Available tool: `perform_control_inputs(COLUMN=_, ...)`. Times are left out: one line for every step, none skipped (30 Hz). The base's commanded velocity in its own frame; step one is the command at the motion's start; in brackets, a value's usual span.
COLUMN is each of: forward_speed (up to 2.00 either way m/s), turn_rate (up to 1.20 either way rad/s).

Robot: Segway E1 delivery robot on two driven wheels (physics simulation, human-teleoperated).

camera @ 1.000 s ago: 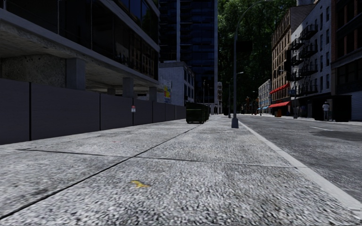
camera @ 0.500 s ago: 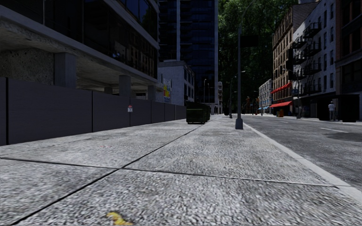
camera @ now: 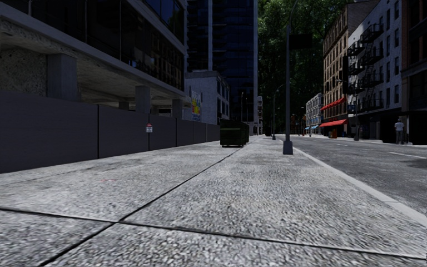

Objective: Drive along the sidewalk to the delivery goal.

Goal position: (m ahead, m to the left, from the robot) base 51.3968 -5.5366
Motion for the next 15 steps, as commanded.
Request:
perform_control_inputs(forward_speed=1.34, turn_rate=0.0)
perform_control_inputs(forward_speed=1.34, turn_rate=0.0)
perform_control_inputs(forward_speed=1.34, turn_rate=0.0)
perform_control_inputs(forward_speed=1.34, turn_rate=0.0)
perform_control_inputs(forward_speed=1.34, turn_rate=0.0)
perform_control_inputs(forward_speed=1.34, turn_rate=0.0)
perform_control_inputs(forward_speed=1.34, turn_rate=0.0)
perform_control_inputs(forward_speed=1.34, turn_rate=0.0)
perform_control_inputs(forward_speed=1.34, turn_rate=0.0)
perform_control_inputs(forward_speed=1.34, turn_rate=0.0)
perform_control_inputs(forward_speed=1.34, turn_rate=0.0)
perform_control_inputs(forward_speed=1.34, turn_rate=0.0)
perform_control_inputs(forward_speed=1.34, turn_rate=0.0)
perform_control_inputs(forward_speed=1.34, turn_rate=0.0)
perform_control_inputs(forward_speed=1.34, turn_rate=0.0)
